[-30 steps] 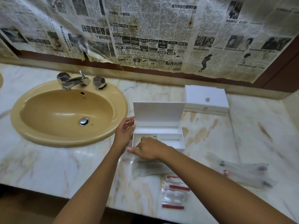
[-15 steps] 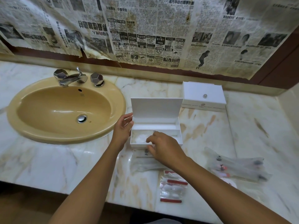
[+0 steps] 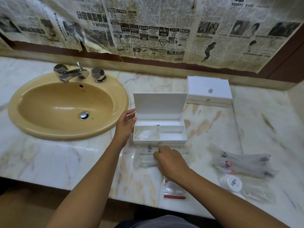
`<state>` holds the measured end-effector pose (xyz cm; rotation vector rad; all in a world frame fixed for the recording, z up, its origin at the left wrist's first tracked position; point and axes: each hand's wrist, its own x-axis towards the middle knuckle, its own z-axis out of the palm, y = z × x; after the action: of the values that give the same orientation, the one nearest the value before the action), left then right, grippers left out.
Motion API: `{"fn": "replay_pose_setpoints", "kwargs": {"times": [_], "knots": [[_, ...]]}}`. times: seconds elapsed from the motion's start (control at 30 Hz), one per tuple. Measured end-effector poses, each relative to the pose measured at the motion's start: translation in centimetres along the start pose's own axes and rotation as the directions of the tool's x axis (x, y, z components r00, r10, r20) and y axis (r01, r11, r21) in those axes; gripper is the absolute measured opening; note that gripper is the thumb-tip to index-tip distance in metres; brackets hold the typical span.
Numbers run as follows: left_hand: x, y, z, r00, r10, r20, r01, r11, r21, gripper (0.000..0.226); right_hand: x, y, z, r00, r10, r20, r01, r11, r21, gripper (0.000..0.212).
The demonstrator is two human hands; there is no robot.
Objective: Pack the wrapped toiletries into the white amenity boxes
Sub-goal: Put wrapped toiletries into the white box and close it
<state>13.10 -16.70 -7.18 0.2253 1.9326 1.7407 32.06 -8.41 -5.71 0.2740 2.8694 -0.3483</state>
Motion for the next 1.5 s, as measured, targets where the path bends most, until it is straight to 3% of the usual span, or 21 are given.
{"fn": "replay_pose_setpoints", "kwargs": {"times": [0.13, 0.2, 0.33, 0.4, 0.5, 0.6, 0.97, 1.07, 1.27, 1.33, 1.5], "knots": [[-0.2, 0.1, 0.1, 1.0, 0.006, 0.008, -0.006, 1.0, 0.008, 0.026, -0.1, -0.3, -0.8, 1.0, 0.009, -0.024, -0.008, 1.0, 0.03, 0.025], [-0.2, 0.2, 0.0, 1.0, 0.009, 0.007, -0.009, 1.0, 0.008, 0.026, 0.0, -0.6, -1.5, 0.989, 0.006, -0.149, 0.007, 0.996, 0.087, 0.028], [-0.2, 0.1, 0.2, 1.0, 0.011, -0.001, -0.011, 1.0, 0.012, 0.026, 1.6, -0.9, -2.7, 0.899, -0.011, -0.438, 0.048, 0.996, 0.074, 0.026], [-0.2, 0.2, 0.1, 1.0, 0.017, 0.003, -0.017, 1.0, 0.009, 0.025, 3.1, -0.9, -3.4, 0.918, -0.009, -0.397, 0.025, 0.999, 0.034, 0.04], [-0.2, 0.1, 0.2, 1.0, 0.027, 0.003, -0.027, 1.0, 0.004, 0.026, 4.8, -0.9, -3.7, 0.977, 0.011, -0.214, -0.019, 0.999, -0.032, 0.062], [-0.2, 0.1, 0.2, 0.999, 0.036, -0.006, -0.036, 0.999, 0.012, 0.026, 5.8, -2.0, -4.3, 0.981, -0.003, -0.196, -0.019, 0.994, -0.112, 0.08], [-0.1, 0.0, -0.1, 1.0, 0.013, 0.015, -0.013, 1.0, -0.009, 0.025, 6.2, -0.9, -2.3, 1.0, 0.006, 0.015, -0.005, 0.995, -0.101, 0.09], [-0.1, 0.0, 0.0, 1.0, 0.018, 0.019, -0.018, 1.0, -0.02, 0.025, 6.0, -0.9, -2.8, 1.0, 0.018, -0.002, -0.018, 1.0, -0.02, 0.08], [0.0, 0.0, 0.0, 1.0, 0.002, 0.014, -0.001, 1.0, -0.023, 0.025, 3.1, -0.8, -3.1, 0.932, -0.097, -0.349, 0.118, 0.992, 0.038, 0.015], [0.0, -0.1, 0.0, 1.0, 0.0, 0.011, 0.0, 1.0, -0.022, 0.025, 1.9, -1.0, -3.0, 0.949, -0.107, -0.296, 0.127, 0.991, 0.05, 0.009], [0.1, -0.1, 0.1, 1.0, -0.007, 0.002, 0.007, 1.0, -0.022, 0.025, 0.2, -0.6, -1.9, 0.999, -0.028, 0.024, 0.03, 0.996, -0.081, 0.018]]}}
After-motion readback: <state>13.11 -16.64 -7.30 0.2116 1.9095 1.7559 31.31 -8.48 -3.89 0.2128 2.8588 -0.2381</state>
